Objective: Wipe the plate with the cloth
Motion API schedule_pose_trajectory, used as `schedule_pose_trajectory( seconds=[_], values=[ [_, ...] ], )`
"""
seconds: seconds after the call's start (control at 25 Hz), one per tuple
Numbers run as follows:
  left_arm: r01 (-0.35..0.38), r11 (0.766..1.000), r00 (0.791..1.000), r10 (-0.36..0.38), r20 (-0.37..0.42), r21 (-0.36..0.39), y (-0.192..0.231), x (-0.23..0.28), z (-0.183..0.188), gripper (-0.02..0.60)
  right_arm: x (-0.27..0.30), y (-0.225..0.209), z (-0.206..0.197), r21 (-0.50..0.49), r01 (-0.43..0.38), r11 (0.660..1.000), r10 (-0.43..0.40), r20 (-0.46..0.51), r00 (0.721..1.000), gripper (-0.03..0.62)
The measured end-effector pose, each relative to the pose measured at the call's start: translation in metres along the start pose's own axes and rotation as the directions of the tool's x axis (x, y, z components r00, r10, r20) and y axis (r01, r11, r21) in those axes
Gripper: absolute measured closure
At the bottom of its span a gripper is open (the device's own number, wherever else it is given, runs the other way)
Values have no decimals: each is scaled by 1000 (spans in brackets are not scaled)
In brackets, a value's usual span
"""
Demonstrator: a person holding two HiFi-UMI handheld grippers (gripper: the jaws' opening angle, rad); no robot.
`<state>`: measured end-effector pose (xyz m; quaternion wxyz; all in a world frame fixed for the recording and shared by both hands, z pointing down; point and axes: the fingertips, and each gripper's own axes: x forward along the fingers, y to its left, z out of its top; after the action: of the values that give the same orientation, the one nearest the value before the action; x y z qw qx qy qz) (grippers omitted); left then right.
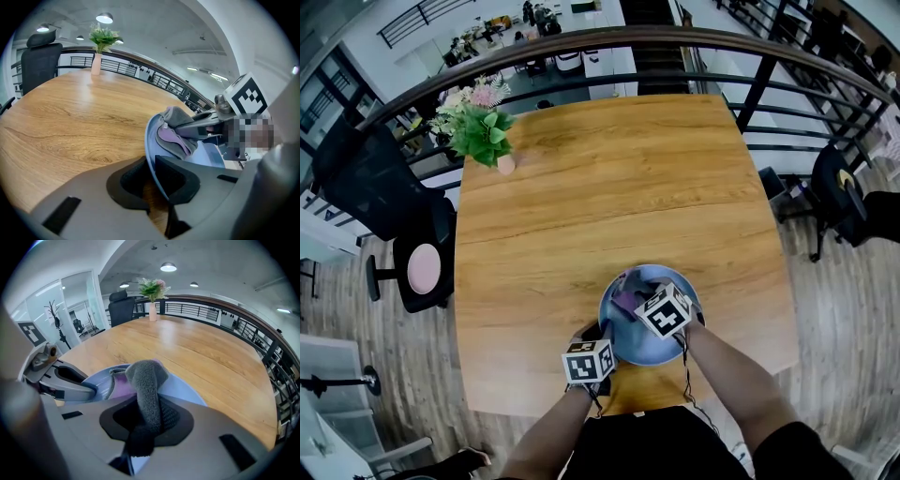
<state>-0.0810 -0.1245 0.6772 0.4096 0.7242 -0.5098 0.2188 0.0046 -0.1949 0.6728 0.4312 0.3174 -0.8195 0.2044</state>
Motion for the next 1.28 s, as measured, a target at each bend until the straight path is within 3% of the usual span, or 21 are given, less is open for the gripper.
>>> schedule_pose_trajectory(
  seconds=[0.64, 1.28],
  values=[
    [-8, 1000, 1000, 8, 2, 2, -3, -2, -1, 514, -32, -62, -37, -13, 193, 981, -193, -135, 972, 520],
    [-21, 1000, 1000, 21, 3, 3, -4, -5, -1, 512, -73, -63, -79, 51, 209, 977, -199, -163, 966, 520]
  ],
)
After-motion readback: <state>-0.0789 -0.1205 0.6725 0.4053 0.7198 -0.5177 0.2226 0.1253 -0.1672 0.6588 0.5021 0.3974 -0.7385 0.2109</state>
